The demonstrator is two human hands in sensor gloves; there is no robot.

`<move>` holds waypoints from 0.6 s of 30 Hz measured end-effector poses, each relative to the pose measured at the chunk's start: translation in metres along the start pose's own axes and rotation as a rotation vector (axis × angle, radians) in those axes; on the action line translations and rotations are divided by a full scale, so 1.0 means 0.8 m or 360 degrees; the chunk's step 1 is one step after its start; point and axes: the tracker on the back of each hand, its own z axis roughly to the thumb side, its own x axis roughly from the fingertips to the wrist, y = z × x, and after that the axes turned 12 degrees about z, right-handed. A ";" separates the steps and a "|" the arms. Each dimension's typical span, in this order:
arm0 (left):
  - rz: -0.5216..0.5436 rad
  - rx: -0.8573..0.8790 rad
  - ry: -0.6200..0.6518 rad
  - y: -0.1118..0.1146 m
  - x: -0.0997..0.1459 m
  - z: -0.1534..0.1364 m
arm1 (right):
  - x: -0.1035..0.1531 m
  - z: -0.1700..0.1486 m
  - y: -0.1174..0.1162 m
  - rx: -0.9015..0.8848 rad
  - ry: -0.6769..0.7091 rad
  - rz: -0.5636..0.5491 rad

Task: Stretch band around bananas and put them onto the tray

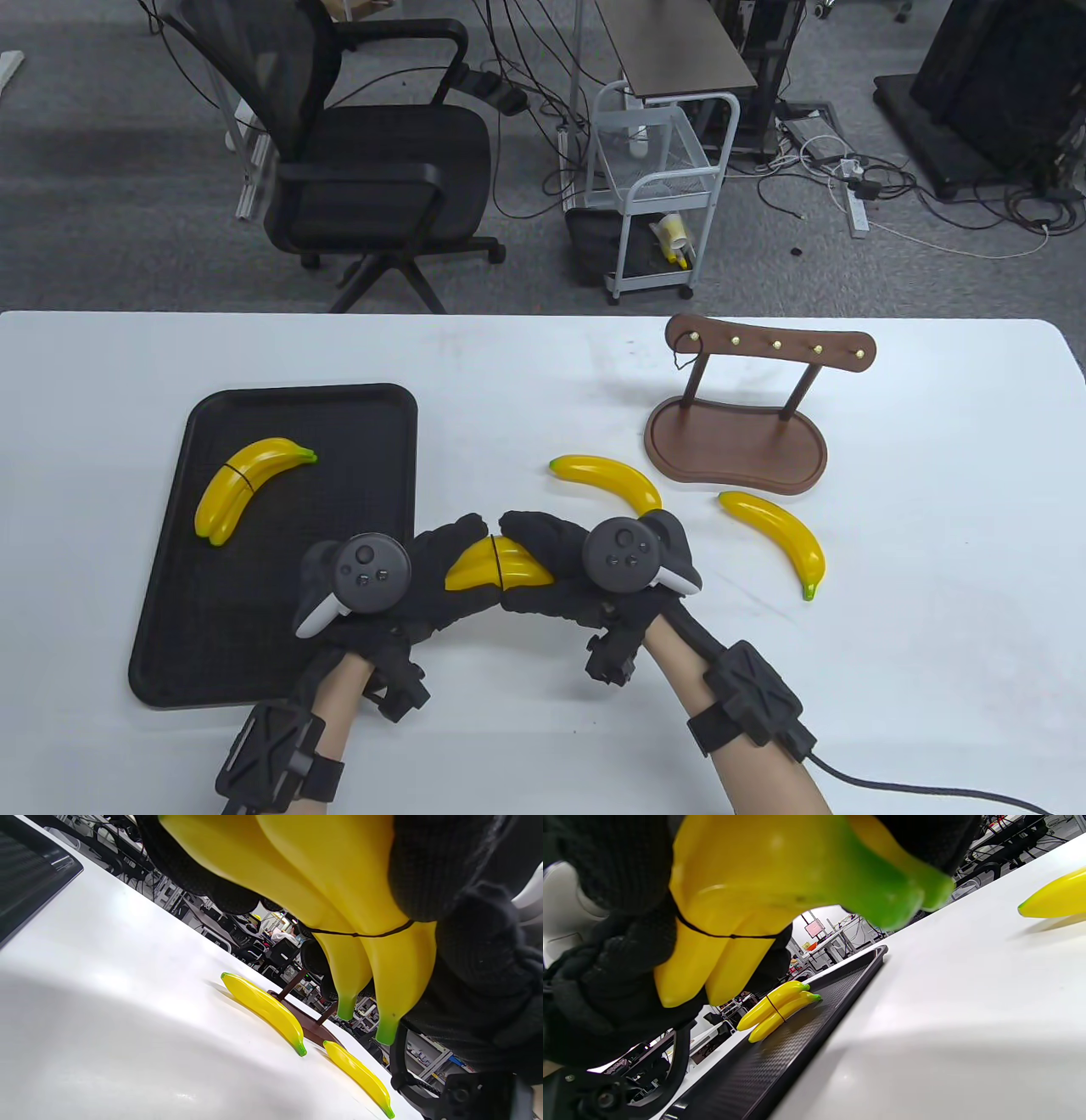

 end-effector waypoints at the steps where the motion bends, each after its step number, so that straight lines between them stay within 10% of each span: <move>1: 0.0003 0.0003 -0.0005 0.000 0.000 -0.001 | 0.000 0.000 0.000 0.0006 -0.0004 -0.0007; 18: -0.0029 0.0287 -0.0215 -0.005 -0.001 -0.014 | 0.004 0.017 0.004 0.0334 -0.0015 -0.0232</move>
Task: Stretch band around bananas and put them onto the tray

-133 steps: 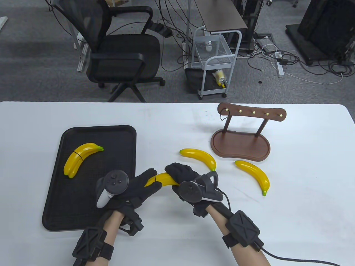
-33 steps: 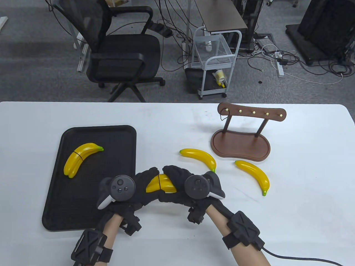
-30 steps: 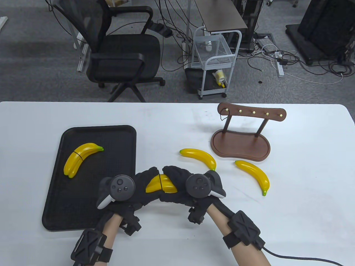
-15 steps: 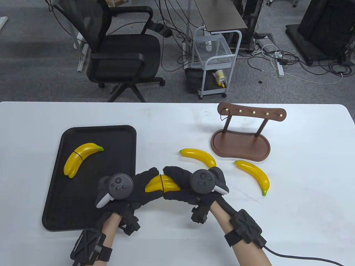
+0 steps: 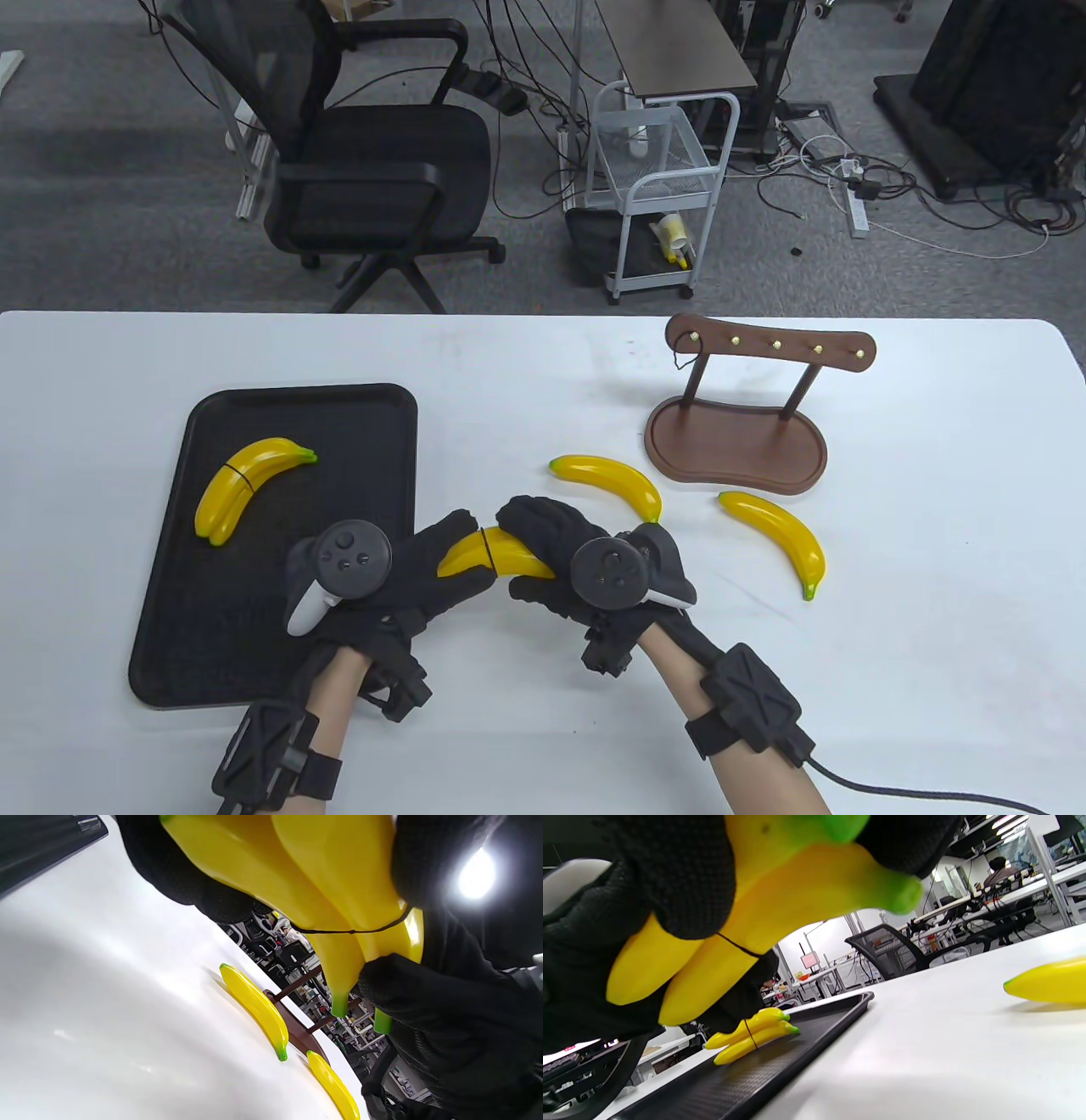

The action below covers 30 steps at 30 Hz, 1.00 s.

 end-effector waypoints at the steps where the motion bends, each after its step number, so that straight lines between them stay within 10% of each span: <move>1: -0.0022 0.0031 -0.0015 0.001 0.000 -0.001 | 0.001 0.000 0.001 0.0021 0.0005 -0.0033; 18: -0.0099 0.0182 -0.0069 0.007 -0.001 -0.003 | 0.001 -0.003 0.004 0.0052 -0.0043 -0.0115; 30: 0.0189 -0.0201 0.0151 -0.004 0.008 0.026 | 0.001 -0.011 0.007 -0.0061 -0.0161 -0.0111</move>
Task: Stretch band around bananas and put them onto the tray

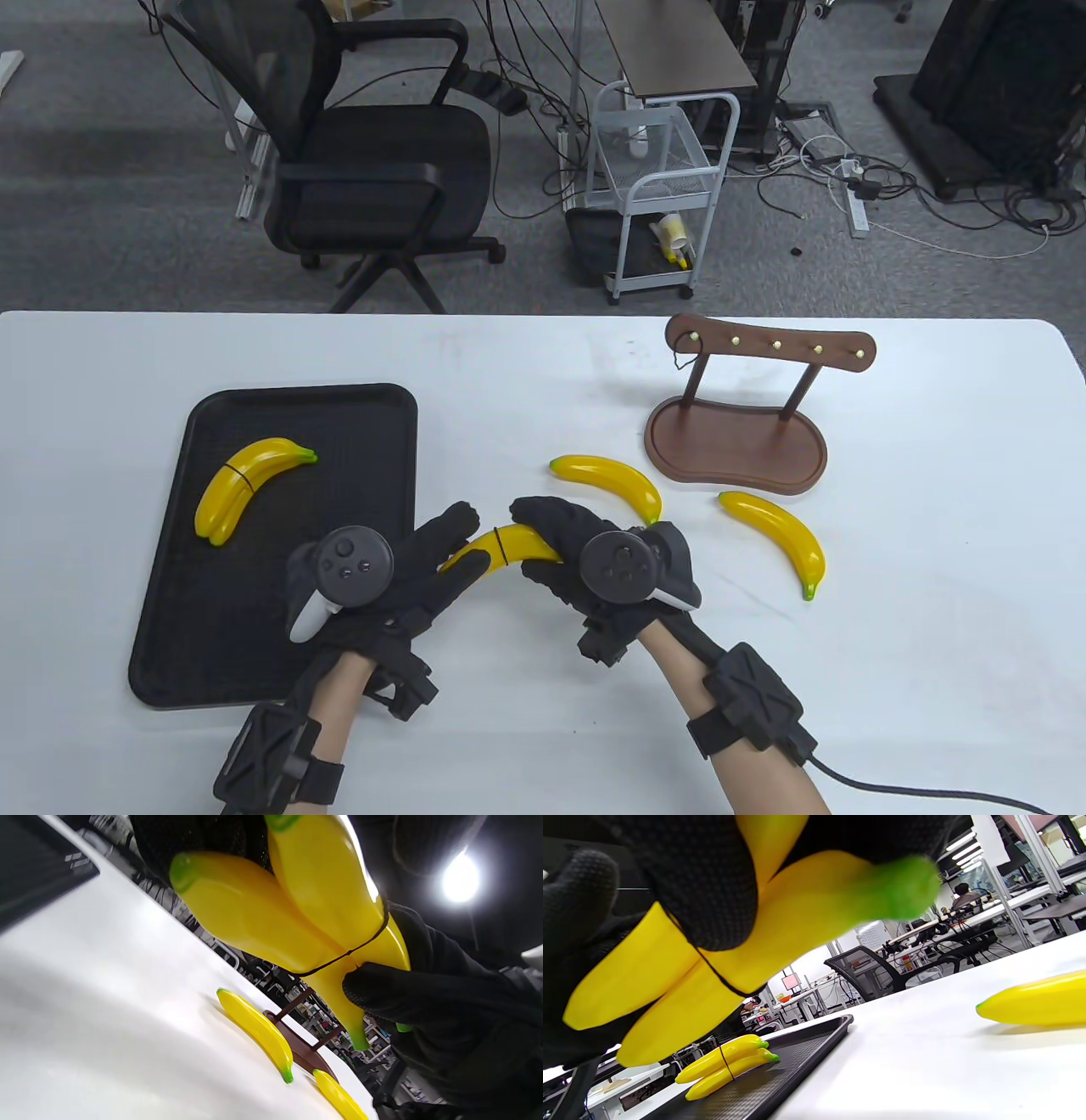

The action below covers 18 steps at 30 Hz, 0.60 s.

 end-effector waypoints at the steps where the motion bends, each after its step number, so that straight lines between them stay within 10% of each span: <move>1: 0.0016 -0.0040 0.0012 0.000 0.001 0.003 | 0.000 -0.001 0.000 -0.0022 -0.0011 0.0004; 18: 0.0075 -0.0640 0.0152 0.015 0.005 0.025 | -0.006 -0.007 -0.016 -0.0187 -0.0099 0.0138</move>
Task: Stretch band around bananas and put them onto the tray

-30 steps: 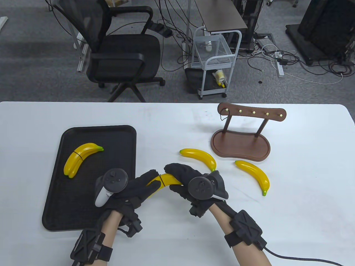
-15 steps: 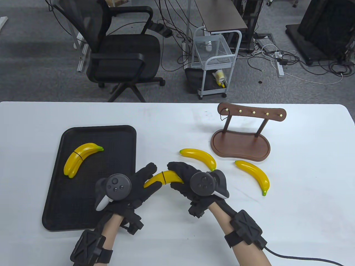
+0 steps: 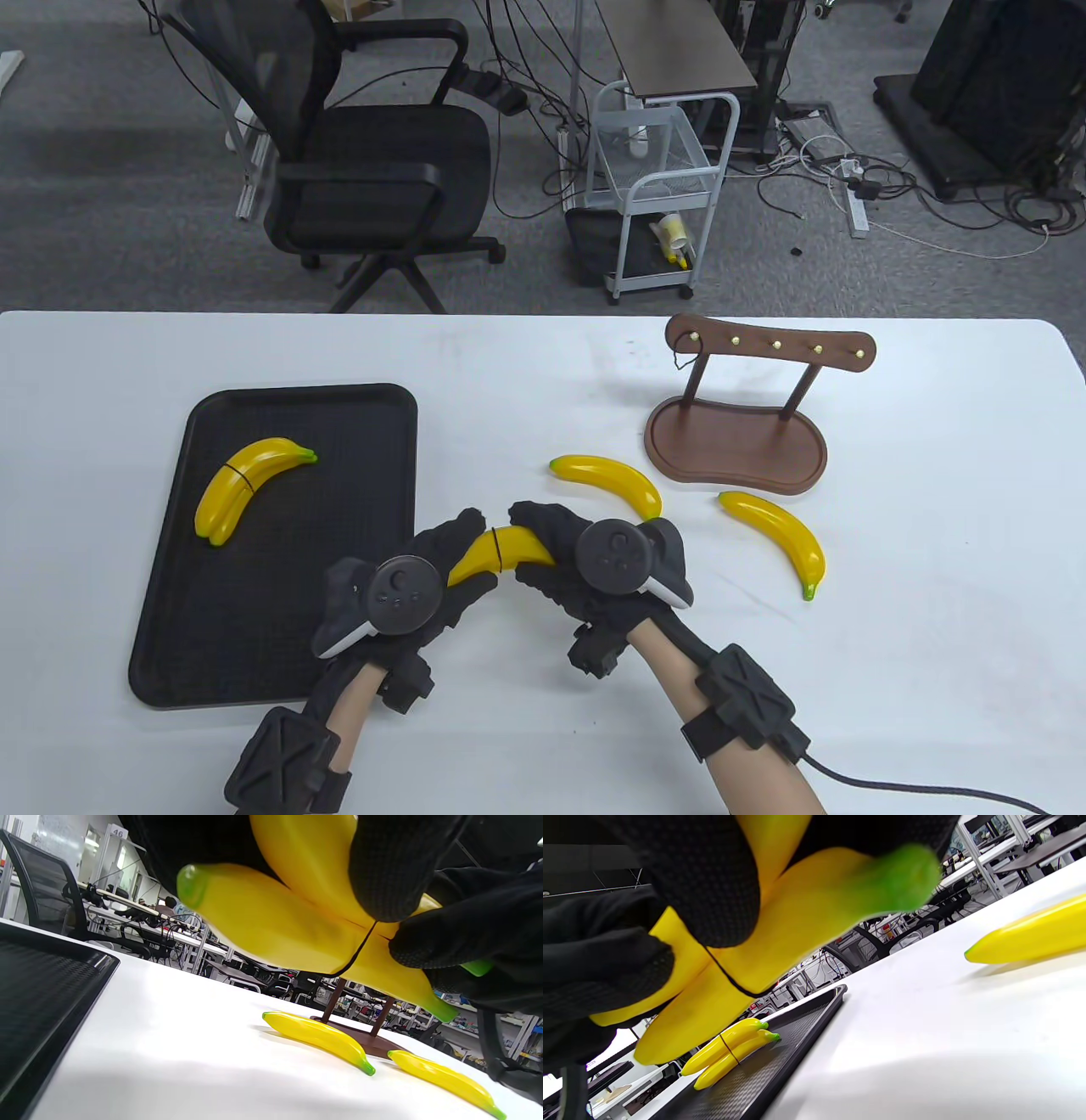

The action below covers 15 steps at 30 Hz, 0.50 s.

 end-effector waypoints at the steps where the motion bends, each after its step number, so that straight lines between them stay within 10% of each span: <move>1: 0.0002 -0.0014 0.0001 0.000 0.000 0.000 | 0.000 -0.001 -0.001 -0.0013 0.0004 0.0011; 15: 0.0022 -0.0064 -0.0029 0.007 -0.007 0.002 | -0.002 -0.026 -0.002 -0.0251 0.0002 0.0118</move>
